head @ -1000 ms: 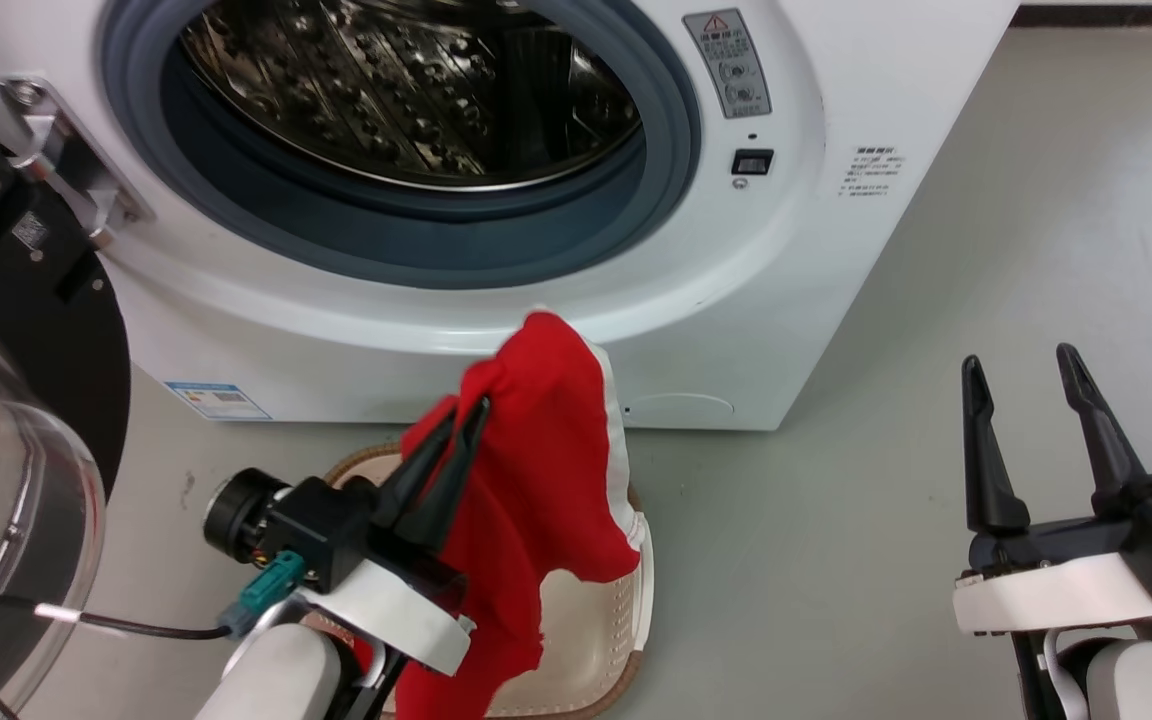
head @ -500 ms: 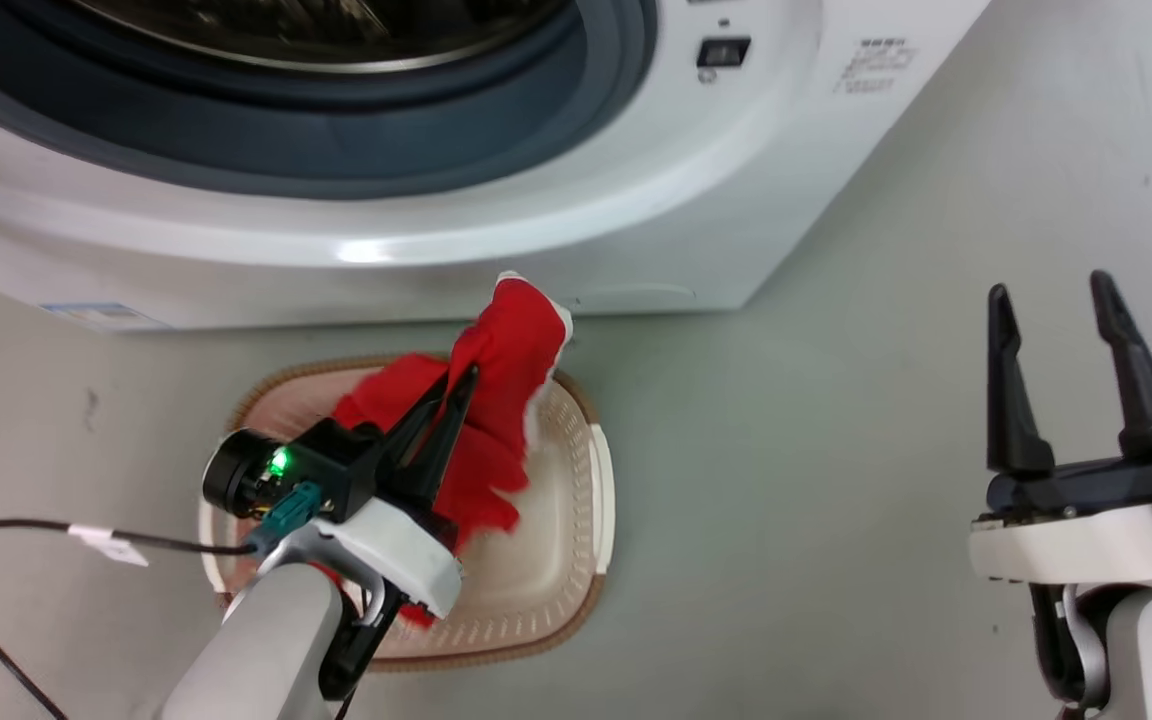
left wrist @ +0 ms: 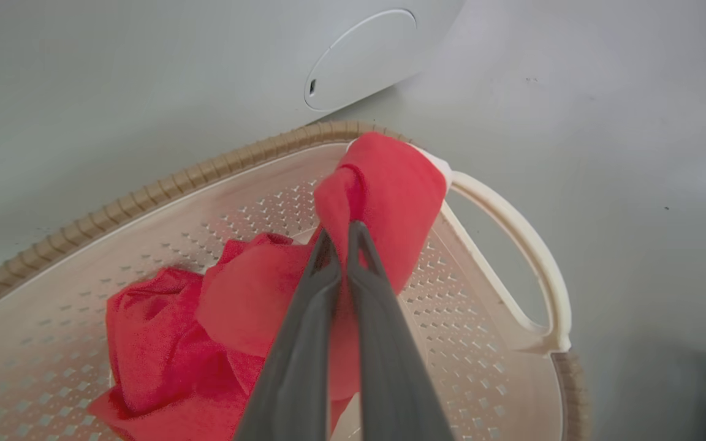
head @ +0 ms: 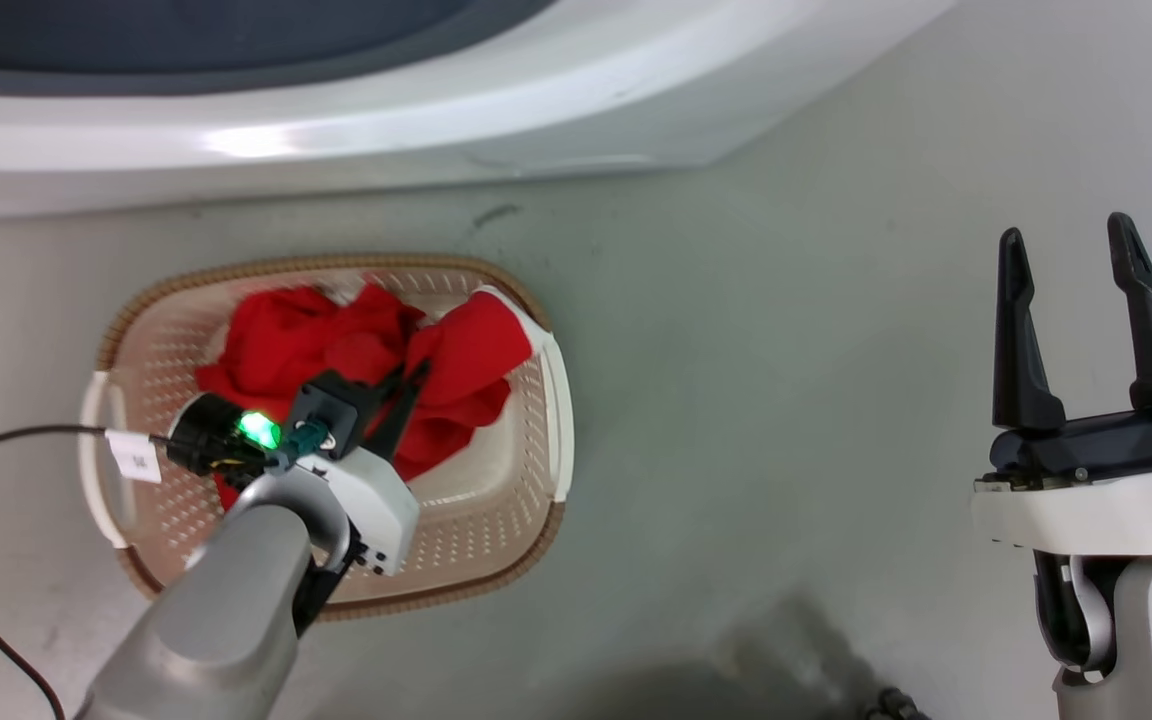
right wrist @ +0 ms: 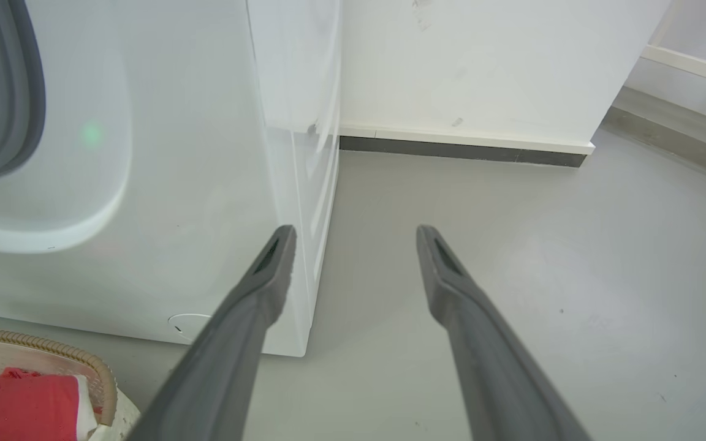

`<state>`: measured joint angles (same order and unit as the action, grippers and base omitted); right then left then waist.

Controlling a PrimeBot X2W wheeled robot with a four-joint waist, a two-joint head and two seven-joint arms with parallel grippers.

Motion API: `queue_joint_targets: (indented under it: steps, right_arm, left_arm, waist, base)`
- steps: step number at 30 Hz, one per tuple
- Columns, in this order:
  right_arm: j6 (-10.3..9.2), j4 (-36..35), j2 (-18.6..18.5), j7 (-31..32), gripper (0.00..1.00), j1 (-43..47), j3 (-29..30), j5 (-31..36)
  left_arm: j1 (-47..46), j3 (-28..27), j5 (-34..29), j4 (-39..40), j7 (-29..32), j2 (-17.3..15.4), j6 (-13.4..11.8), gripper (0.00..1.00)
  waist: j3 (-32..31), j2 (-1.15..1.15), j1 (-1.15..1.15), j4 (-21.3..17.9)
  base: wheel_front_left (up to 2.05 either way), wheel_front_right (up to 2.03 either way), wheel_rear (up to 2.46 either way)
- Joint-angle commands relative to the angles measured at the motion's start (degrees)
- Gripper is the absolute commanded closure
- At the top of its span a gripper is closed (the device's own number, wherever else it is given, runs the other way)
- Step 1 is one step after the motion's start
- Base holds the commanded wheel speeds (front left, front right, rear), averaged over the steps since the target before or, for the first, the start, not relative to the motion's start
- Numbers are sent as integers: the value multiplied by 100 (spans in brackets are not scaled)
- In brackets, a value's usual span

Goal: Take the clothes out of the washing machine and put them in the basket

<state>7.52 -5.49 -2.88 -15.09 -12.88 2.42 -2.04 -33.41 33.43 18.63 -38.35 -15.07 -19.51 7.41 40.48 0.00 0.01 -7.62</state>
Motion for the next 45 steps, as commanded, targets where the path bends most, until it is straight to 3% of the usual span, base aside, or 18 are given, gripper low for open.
queue_joint_targets:
  steps: [1, 9, 17, 18, 19, 29, 45]
  right_arm:
    - [-5, -45, 1, -11, 0, -80, -22, -48]
    - [-6, -161, 1, -12, 0, -207, -68, -172]
    - [-6, -150, 0, -12, 0, -284, -158, -230]
    - [-6, -129, 0, -11, 0, -290, -152, -242]
    - [-5, -113, 0, -12, 0, -288, -148, -249]
    - [-5, 114, -1, -11, 0, -198, -69, -117]
    - [-6, 419, -2, -12, 0, 414, 221, 262]
  left_arm:
    - [-178, 54, -8, -177, -15, -26, 7, 100]
    - [-918, 265, -385, -1319, -14, -36, 7, 100]
    - [-1223, 422, -456, -1890, -15, 101, 2, 100]
    - [-1236, 443, -481, -1899, -15, 93, 2, 38]
    - [-1201, 424, -450, -1909, -15, 103, 2, 0]
    - [-559, -69, -249, -1458, -14, 215, -32, 0]
    - [974, -1749, -285, 847, -14, 523, -19, 0]
  waist:
    - [376, 0, -1, -136]
    - [982, 0, -1, -296]
    - [1152, 0, -1, -360]
    - [1115, 0, -1, -362]
    - [1068, 0, -1, -362]
    - [5, 0, -1, -165]
    - [-2202, 0, -1, 617]
  base:
    - [0, 0, 0]
    - [0, 0, 0]
    - [0, 0, 0]
    - [0, 0, 0]
    - [0, 0, 0]
    - [0, 0, 0]
    - [0, 0, 0]
